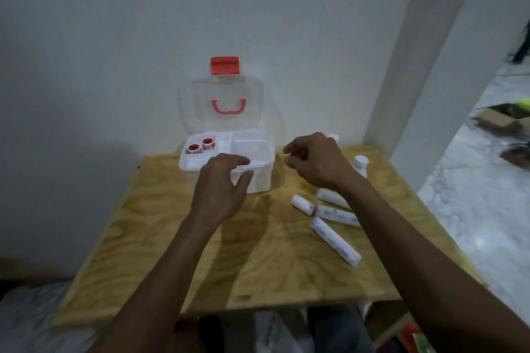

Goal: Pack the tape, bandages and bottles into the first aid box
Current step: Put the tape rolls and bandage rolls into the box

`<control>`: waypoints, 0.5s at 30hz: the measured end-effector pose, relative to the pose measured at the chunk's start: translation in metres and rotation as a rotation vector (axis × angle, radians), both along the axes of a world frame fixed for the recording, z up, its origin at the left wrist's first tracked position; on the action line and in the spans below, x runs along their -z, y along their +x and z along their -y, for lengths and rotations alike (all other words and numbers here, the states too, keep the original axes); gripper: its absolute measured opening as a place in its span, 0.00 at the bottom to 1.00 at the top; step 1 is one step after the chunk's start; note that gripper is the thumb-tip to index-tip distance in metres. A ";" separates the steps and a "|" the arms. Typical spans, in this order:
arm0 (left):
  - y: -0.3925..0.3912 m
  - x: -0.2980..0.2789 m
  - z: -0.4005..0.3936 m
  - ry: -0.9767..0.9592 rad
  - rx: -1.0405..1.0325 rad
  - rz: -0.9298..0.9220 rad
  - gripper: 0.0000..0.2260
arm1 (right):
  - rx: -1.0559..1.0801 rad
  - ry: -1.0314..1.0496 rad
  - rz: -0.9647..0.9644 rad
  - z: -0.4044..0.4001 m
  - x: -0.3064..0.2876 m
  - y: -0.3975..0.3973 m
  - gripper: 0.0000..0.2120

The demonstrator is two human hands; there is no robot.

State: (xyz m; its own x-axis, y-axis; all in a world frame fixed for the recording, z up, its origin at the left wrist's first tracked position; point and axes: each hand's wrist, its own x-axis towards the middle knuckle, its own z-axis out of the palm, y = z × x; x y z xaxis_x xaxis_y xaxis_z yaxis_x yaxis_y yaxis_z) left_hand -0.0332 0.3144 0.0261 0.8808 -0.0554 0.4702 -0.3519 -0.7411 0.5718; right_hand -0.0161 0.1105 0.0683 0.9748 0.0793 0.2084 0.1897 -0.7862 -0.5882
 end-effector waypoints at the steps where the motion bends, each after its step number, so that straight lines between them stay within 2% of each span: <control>1: -0.005 0.005 0.010 0.004 0.035 -0.007 0.12 | 0.029 0.001 -0.007 0.012 0.004 -0.008 0.11; 5: -0.013 0.032 0.048 0.088 0.182 -0.052 0.12 | 0.113 -0.047 -0.059 0.050 0.029 -0.032 0.11; 9: -0.010 0.049 0.079 0.221 0.280 -0.145 0.15 | 0.130 -0.203 -0.156 0.065 0.060 -0.043 0.14; 12: -0.001 0.054 0.092 0.355 0.318 -0.206 0.16 | 0.150 -0.281 -0.179 0.065 0.074 -0.046 0.17; 15: 0.002 0.057 0.097 0.437 0.315 -0.207 0.13 | 0.152 -0.333 -0.156 0.064 0.082 -0.047 0.15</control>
State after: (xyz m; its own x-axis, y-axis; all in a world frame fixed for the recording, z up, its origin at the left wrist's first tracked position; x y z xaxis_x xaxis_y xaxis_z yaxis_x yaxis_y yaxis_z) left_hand -0.0310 0.2173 -0.0311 0.8615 -0.4804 0.1644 -0.5073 -0.8013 0.3170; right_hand -0.0630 0.0464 -0.0132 0.9986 -0.0298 0.0441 -0.0147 -0.9510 -0.3088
